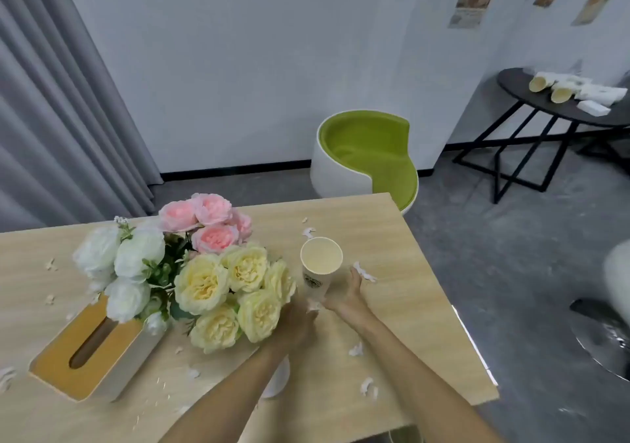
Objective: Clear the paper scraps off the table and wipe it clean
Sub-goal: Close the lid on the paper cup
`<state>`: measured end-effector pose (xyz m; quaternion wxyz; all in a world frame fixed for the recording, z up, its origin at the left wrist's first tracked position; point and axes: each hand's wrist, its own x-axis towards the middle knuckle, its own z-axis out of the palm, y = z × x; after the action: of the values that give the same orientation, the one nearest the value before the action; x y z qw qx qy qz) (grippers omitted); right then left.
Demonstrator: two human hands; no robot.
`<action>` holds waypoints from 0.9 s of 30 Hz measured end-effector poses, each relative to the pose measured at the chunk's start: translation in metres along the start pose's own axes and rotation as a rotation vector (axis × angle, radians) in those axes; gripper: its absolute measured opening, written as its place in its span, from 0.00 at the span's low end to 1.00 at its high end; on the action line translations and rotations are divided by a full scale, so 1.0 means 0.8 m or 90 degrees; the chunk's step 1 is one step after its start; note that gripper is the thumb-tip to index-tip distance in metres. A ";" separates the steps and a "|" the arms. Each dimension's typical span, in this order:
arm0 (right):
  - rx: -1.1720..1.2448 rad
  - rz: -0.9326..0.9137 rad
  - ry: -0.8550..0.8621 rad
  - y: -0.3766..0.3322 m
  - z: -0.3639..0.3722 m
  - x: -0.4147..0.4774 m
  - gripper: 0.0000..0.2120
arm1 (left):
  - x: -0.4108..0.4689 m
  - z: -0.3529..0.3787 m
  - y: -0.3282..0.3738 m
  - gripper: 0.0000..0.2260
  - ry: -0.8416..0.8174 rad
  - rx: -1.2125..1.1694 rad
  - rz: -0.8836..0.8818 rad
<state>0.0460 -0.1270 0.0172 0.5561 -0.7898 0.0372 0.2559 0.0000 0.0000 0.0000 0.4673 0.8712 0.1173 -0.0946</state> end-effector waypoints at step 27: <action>-0.129 -0.198 0.076 0.080 -0.026 -0.082 0.49 | -0.121 0.082 -0.021 0.42 0.080 -0.119 0.018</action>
<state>-0.0250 -0.1843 -0.0034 0.5034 -0.8518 -0.0782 0.1222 -0.1014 -0.0570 -0.0228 0.5393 0.8297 0.1425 -0.0223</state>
